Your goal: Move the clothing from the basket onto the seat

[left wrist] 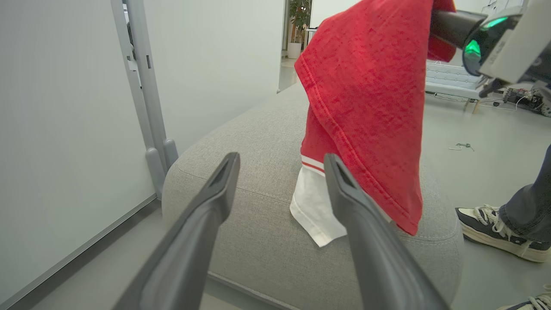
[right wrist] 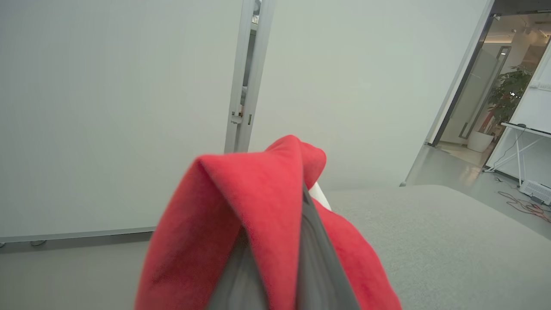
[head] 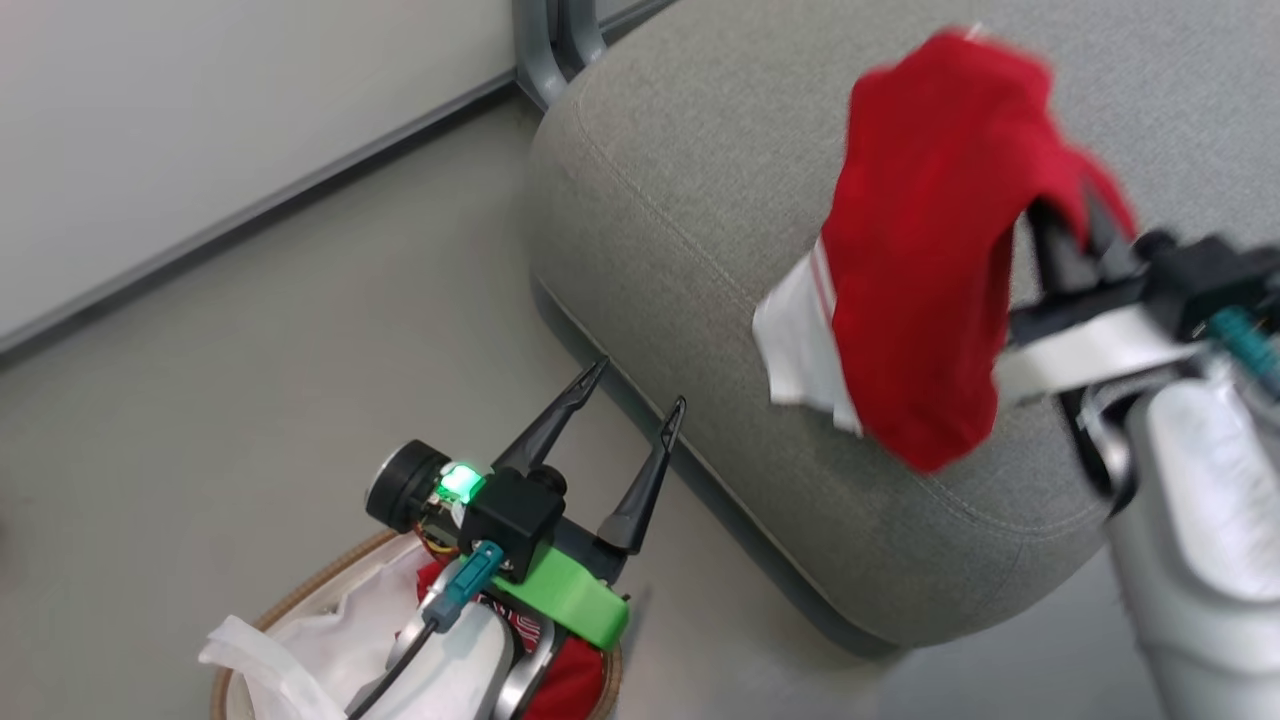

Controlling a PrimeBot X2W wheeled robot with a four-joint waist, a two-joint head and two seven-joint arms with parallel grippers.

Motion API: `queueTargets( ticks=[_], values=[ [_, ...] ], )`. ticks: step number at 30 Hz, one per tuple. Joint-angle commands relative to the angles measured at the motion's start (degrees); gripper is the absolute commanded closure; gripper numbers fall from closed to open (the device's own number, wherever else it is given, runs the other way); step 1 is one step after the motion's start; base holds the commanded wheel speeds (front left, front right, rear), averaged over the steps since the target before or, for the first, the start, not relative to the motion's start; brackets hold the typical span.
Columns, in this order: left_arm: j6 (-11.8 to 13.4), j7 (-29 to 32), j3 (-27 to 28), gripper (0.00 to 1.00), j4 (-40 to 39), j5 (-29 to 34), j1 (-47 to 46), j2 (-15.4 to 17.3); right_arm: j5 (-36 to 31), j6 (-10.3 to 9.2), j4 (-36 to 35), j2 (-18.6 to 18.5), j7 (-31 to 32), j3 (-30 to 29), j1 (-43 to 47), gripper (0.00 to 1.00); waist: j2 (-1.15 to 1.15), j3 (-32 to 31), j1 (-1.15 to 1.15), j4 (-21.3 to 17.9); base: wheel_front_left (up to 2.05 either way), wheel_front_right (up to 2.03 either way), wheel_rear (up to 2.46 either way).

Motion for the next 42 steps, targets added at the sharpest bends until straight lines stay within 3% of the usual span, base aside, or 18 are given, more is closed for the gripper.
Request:
queueTargets(
  ticks=[1, 9, 18, 23, 33, 35, 36, 37, 42],
  values=[
    [-0.2, 0.0, -0.2, 0.00, -0.2, -0.3, -1.3, 1.5, -0.9, -0.06, 0.2, -1.4, -0.1, -1.3, -3.3, 1.00, 0.00, 5.3, 0.00, 0.9, 0.00, 0.00, 0.00],
    [-0.2, 0.0, -3.0, 0.00, -2.2, -0.8, -4.8, 6.2, -3.8, -0.06, 5.4, -9.4, -0.1, -7.7, -21.0, 1.00, 0.00, 13.9, 0.00, 4.4, 0.00, 0.00, 0.00],
    [-0.2, 0.0, -5.3, 0.00, -4.2, -1.3, -7.9, 8.7, -10.6, -0.06, 12.2, -12.0, 0.3, -14.6, -33.9, 1.00, 0.00, 21.4, 0.00, 9.5, 0.00, 0.00, 0.00],
    [-0.2, 0.0, -4.1, 0.00, -4.9, -1.7, -9.2, 9.2, -13.4, -0.06, 17.7, -10.3, 0.0, -18.1, -34.3, 1.00, 0.00, 24.0, 0.00, 12.1, 0.00, 0.00, 0.00],
    [-0.2, 0.0, -2.2, 0.00, -3.9, -1.8, -8.6, 8.7, -17.2, -0.07, 25.5, -4.7, -0.1, -24.7, -21.6, 1.00, 0.00, 22.8, 0.00, 13.4, 0.00, 0.00, 0.00],
    [-0.2, 0.0, -1.8, 0.00, -3.5, -2.0, -8.0, 8.4, -17.4, -0.07, 25.7, -4.0, -0.1, -26.0, -18.9, 0.65, 0.00, 21.7, 0.00, 13.4, 0.00, 0.00, 0.00],
    [-0.2, 0.0, -1.6, 0.00, -3.3, -2.0, -7.7, 8.3, -17.3, -0.07, 25.5, -3.6, -0.2, -26.8, -17.4, 0.21, 0.00, 21.0, 0.00, 13.4, 0.00, 0.00, 0.00],
    [-0.2, 0.0, -1.4, 0.00, -3.1, -2.0, -7.4, 8.2, -17.2, -0.06, 25.2, -3.3, -0.2, -27.4, -16.1, 0.00, 0.00, 20.5, 0.00, 13.4, 0.00, 0.00, 0.00],
    [-0.2, 0.0, 0.7, 0.00, -2.1, -2.1, -5.8, 6.5, -16.8, -0.07, 23.5, -2.8, -0.2, -28.6, -8.5, 0.00, 0.00, 16.8, 0.00, 13.9, 0.00, 0.00, 0.00]
  ],
)
